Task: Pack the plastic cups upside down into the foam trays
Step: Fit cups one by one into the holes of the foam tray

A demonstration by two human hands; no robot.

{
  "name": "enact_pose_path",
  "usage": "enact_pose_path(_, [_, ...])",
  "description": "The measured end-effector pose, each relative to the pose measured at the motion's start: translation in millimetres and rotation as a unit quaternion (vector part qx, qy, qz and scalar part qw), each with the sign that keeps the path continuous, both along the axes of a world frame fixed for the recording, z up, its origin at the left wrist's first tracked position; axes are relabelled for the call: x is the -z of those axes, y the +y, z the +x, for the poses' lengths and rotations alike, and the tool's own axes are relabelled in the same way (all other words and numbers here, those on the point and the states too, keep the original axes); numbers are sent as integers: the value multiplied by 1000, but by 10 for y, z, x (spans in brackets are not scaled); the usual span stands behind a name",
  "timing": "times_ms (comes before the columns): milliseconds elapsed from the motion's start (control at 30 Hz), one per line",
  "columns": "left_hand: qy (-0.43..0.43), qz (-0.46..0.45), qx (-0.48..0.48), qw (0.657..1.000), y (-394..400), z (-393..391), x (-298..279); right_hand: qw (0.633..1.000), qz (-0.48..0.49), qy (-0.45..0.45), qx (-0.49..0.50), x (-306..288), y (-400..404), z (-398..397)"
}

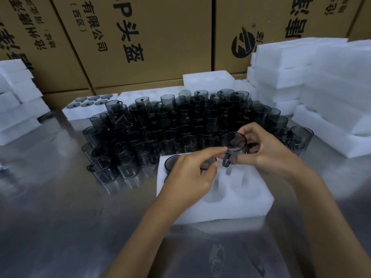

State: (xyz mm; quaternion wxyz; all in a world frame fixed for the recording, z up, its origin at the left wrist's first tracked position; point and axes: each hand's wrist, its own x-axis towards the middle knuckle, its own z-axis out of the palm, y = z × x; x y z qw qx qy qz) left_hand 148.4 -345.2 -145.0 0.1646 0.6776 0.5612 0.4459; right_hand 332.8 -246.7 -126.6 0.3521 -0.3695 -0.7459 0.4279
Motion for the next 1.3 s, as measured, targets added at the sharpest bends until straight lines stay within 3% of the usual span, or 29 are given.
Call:
enact_pose_path(100, [94, 4, -2, 996, -21, 24, 17, 1000, -15, -8, -5, 49, 36, 40])
enact_pose_path(433, [143, -4, 26, 989, -15, 55, 33, 995, -44, -86, -38, 120, 169, 167])
enact_pose_path(733, [208, -10, 22, 978, -15, 47, 5, 997, -55, -55, -11, 193, 214, 155])
enact_pose_path(1000, [181, -50, 44, 981, 0, 31, 19, 994, -98, -6, -46, 193, 194, 139])
enact_pose_path(1167, [171, -78, 53, 981, -3, 12, 16, 982, -167, 83, -11, 240, 150, 70])
enact_pose_path(1300, [184, -101, 62, 976, -15, 11, 5, 974, -202, 102, -10, 320, 187, 40])
